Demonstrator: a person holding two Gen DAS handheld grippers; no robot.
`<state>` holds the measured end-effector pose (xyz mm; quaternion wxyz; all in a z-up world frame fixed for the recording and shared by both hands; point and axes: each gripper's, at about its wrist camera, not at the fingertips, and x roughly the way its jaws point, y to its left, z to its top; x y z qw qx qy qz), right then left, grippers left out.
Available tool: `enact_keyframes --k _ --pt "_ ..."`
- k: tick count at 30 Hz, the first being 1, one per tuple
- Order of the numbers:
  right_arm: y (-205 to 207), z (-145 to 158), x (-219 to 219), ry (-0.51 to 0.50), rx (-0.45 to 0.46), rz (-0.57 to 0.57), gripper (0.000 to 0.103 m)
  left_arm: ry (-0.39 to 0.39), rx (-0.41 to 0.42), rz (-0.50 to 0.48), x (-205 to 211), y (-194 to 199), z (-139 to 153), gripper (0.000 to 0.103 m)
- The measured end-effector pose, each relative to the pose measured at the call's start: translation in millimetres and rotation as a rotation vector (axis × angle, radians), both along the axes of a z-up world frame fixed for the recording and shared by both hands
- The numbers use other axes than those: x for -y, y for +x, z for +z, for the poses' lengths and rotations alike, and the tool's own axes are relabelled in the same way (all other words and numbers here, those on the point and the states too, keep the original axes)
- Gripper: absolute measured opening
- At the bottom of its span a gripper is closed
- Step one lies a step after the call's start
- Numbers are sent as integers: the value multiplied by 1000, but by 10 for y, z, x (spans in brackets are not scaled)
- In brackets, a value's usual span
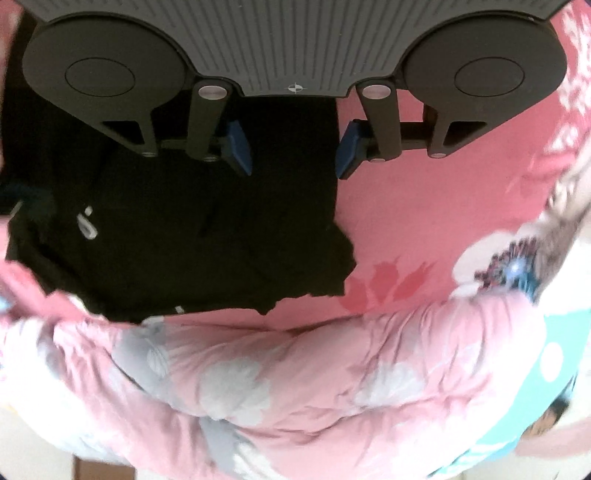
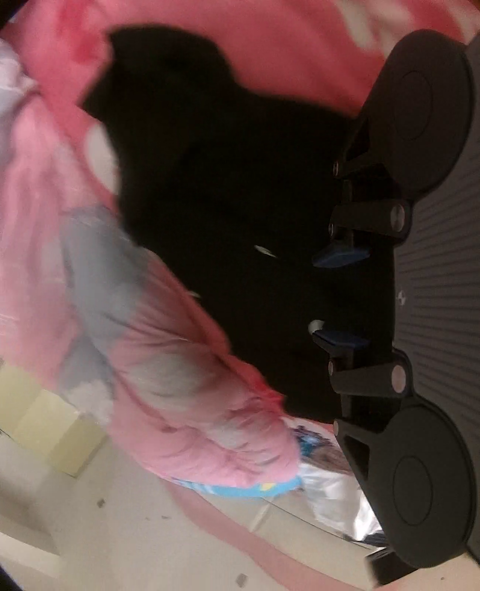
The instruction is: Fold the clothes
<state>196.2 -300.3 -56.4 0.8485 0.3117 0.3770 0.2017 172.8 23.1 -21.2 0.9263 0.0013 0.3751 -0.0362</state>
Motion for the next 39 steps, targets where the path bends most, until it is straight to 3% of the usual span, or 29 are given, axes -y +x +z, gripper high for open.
enact_keyframes --k 5,10,14,18,19,23,24,25,27,31,36,39 --pt "-189 64 -73 -44 82 67 40 -47 0 42 -231 -204 98 51" --pt "-759 388 -558 -186 200 338 40 -149 -23 82 -371 -380 56 51" --pt "-1425 425 -1127 -368 274 555 40 -242 -50 90 -424 -581 -22 51" --pt "-1939 330 -1513 -585 382 627 48 -357 -64 57 -466 -738 -95 53" --pt "-1995 294 -1567 -618 389 624 53 -398 -70 40 -469 -753 -117 56" --pt "-1974 123 -1586 -633 361 539 48 -519 -111 -1 -424 -684 -257 60" --pt "-1940 120 -1577 -625 354 511 38 -524 -113 11 -401 -658 -284 59" --pt "-1905 120 -1569 -618 349 482 21 -526 -110 25 -381 -651 -304 56" --pt "-1888 149 -1521 -593 327 421 4 -529 -94 45 -349 -689 -317 43" --pt "-2008 378 -1275 -561 369 280 3 -538 -74 16 -286 -896 -250 17" --pt "-2264 772 -704 -547 420 109 3 -603 -87 -60 -112 -1271 -121 4" --pt "-2392 917 -415 -570 447 19 3 -612 -86 -134 62 -1509 -27 3"
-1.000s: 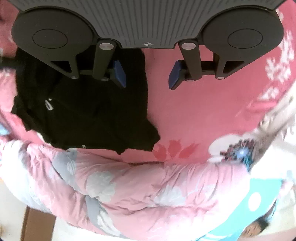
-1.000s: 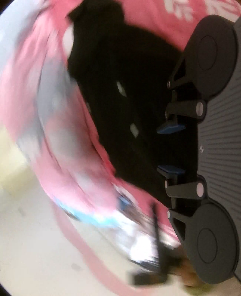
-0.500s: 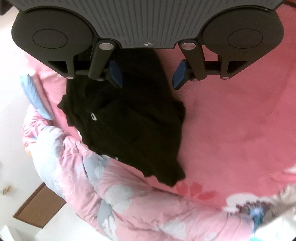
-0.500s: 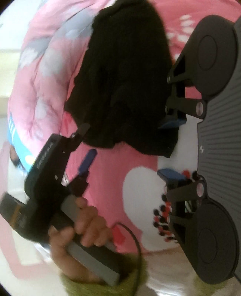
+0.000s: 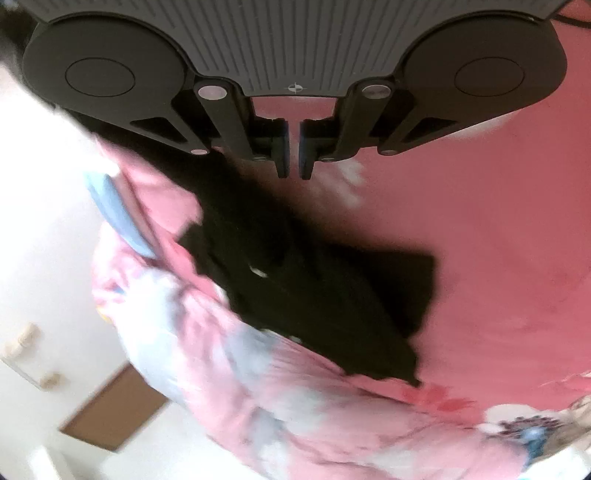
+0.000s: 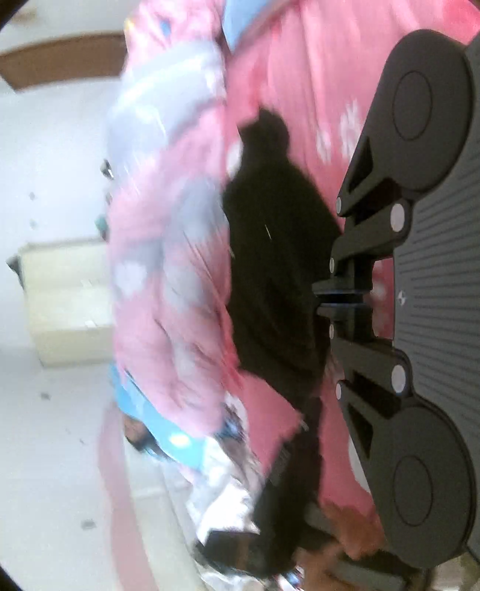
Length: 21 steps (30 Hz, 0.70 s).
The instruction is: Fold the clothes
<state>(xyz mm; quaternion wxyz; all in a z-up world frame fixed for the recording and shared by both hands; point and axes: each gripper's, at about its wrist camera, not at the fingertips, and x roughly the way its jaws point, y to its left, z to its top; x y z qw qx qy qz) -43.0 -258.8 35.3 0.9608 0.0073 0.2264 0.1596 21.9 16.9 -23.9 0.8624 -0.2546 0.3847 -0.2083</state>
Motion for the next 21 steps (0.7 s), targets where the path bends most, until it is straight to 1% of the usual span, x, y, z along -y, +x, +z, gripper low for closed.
enact_keyframes --k 4,6,8,11,13,15,17,19,21 --pt "-126 103 406 -4 41 -123 3 -45 -6 -85 123 -245 25 3" --pt "-140 84 611 -2 44 -188 3 -39 -4 -99 133 -307 13 3" --pt "-117 -16 816 8 26 -245 3 -26 -1 -100 121 -338 1 4" --pt "-36 -230 1069 35 -27 -306 3 -6 6 -51 7 -285 2 6" --pt "53 -408 1204 70 -77 -333 3 30 28 9 -113 -203 17 7" --pt "95 -543 1257 94 -109 -347 3 65 64 72 -254 -106 44 8" --pt "95 -639 1295 109 -133 -354 3 111 103 124 -356 72 48 10" --pt "89 -697 1318 120 -152 -357 3 149 129 147 -423 260 52 20" --pt "84 -755 1341 131 -172 -360 3 185 152 148 -473 474 51 23"
